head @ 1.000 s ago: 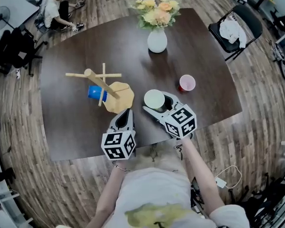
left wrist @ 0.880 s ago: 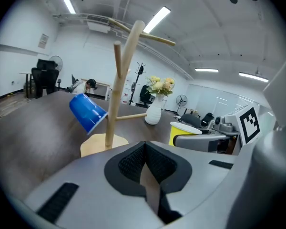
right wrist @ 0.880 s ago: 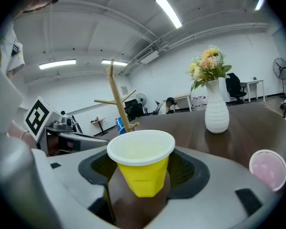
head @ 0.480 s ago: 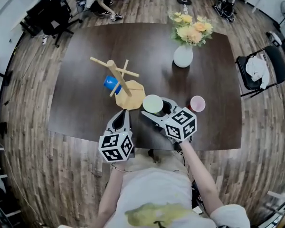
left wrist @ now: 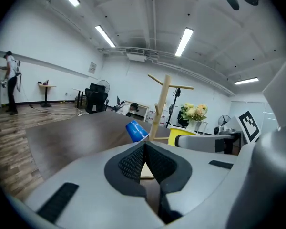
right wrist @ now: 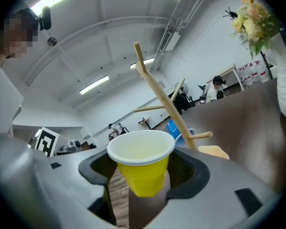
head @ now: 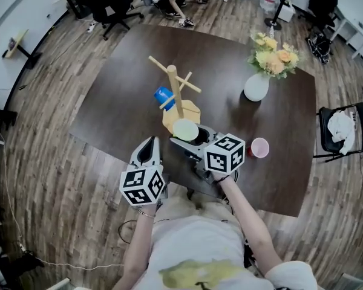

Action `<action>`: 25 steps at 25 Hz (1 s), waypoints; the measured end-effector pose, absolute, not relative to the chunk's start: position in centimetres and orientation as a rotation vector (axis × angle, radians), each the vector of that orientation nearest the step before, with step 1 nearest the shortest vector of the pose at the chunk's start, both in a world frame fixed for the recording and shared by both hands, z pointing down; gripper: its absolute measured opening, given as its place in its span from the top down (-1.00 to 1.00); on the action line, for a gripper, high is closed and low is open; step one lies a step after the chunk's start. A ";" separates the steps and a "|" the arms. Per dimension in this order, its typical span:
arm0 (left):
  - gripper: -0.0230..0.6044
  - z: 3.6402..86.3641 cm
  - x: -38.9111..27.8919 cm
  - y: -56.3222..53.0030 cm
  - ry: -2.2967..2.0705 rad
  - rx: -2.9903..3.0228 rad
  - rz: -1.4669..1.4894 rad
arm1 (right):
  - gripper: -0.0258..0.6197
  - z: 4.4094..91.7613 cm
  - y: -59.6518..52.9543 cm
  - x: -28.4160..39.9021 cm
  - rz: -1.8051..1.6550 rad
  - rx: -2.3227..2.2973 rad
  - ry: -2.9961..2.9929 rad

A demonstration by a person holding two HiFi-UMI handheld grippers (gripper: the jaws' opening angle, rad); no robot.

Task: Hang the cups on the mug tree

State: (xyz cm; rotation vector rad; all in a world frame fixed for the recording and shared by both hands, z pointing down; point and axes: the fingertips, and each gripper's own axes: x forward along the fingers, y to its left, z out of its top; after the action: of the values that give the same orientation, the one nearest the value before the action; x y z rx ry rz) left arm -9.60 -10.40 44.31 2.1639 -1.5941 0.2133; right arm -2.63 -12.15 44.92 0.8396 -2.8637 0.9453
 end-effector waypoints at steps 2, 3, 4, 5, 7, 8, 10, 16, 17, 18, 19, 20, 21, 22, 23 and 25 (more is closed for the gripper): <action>0.88 44.0 -10.3 -9.9 -1.628 2.143 0.198 | -0.06 44.6 -12.1 -3.7 0.970 0.791 -2.881; 0.88 43.9 -10.7 -9.7 -1.644 2.133 0.192 | -0.06 44.4 -12.1 -4.2 0.981 0.771 -2.888; 0.88 43.8 -11.0 -9.5 -1.660 2.123 0.187 | -0.06 44.2 -12.2 -4.6 0.997 0.754 -2.896; 0.88 43.6 -11.4 -9.3 -1.675 2.114 0.182 | -0.06 43.9 -12.2 -5.0 1.021 0.739 -2.906; 0.88 43.3 -12.1 -9.0 -1.701 2.097 0.171 | -0.06 43.4 -12.3 -5.8 1.086 0.704 -2.925; 0.88 43.2 -12.4 -8.9 -1.711 2.091 0.166 | -0.06 43.1 -12.3 -6.1 1.119 0.684 -2.933; 0.88 42.8 -12.8 -8.8 -1.724 2.089 0.158 | -0.06 42.8 -12.4 -6.7 1.169 0.649 -2.943; 0.88 41.6 -13.9 -9.2 -1.719 2.122 0.164 | -0.06 41.7 -12.9 -8.5 1.257 0.588 -2.956; 0.88 41.4 -14.1 -9.4 -1.717 2.127 0.163 | -0.06 41.6 -13.1 -8.8 1.284 0.575 -2.959; 0.88 41.3 -14.2 -9.5 -1.713 2.133 0.163 | -0.06 41.4 -13.2 -9.0 1.311 0.565 -2.960; 0.88 41.2 -14.3 -9.7 -1.710 2.141 0.165 | -0.06 41.3 -13.4 -9.1 1.336 0.560 -2.962; 0.88 41.0 -14.3 -9.9 -1.709 2.149 0.167 | -0.06 41.1 -13.7 -9.2 1.359 0.558 -2.968; 0.88 40.9 -14.4 -10.1 -1.708 2.155 0.167 | -0.06 40.9 -13.9 -9.3 1.382 0.555 -2.974; 0.88 40.7 -14.4 -10.3 -1.708 2.159 0.167 | -0.06 40.7 -14.2 -9.3 1.403 0.553 -2.981; 0.88 40.7 -14.4 -10.5 -1.707 2.162 0.167 | -0.06 40.5 -14.4 -9.2 1.423 0.551 -2.985; 0.88 40.5 -14.4 -11.0 -1.702 2.169 0.167 | -0.06 40.2 -14.9 -9.1 1.462 0.550 -2.994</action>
State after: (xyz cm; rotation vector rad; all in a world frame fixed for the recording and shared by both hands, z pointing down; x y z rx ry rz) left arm -14.37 -10.96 40.50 2.1686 -1.7024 0.1668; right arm -9.09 -14.87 40.19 0.5501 -2.9936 1.4616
